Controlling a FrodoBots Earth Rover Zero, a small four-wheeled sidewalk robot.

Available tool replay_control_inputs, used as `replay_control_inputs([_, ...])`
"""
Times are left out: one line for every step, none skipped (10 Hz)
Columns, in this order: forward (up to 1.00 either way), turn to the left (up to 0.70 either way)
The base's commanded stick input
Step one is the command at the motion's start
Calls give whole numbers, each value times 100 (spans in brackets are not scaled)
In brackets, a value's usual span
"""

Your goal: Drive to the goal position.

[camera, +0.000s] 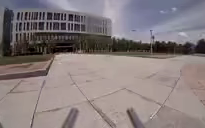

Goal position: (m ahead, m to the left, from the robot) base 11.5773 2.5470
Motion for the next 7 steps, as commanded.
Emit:
replay_control_inputs([50,0])
replay_control_inputs([50,0])
replay_control_inputs([50,0])
replay_control_inputs([50,0])
replay_control_inputs([50,0])
replay_control_inputs([50,0])
replay_control_inputs([50,0])
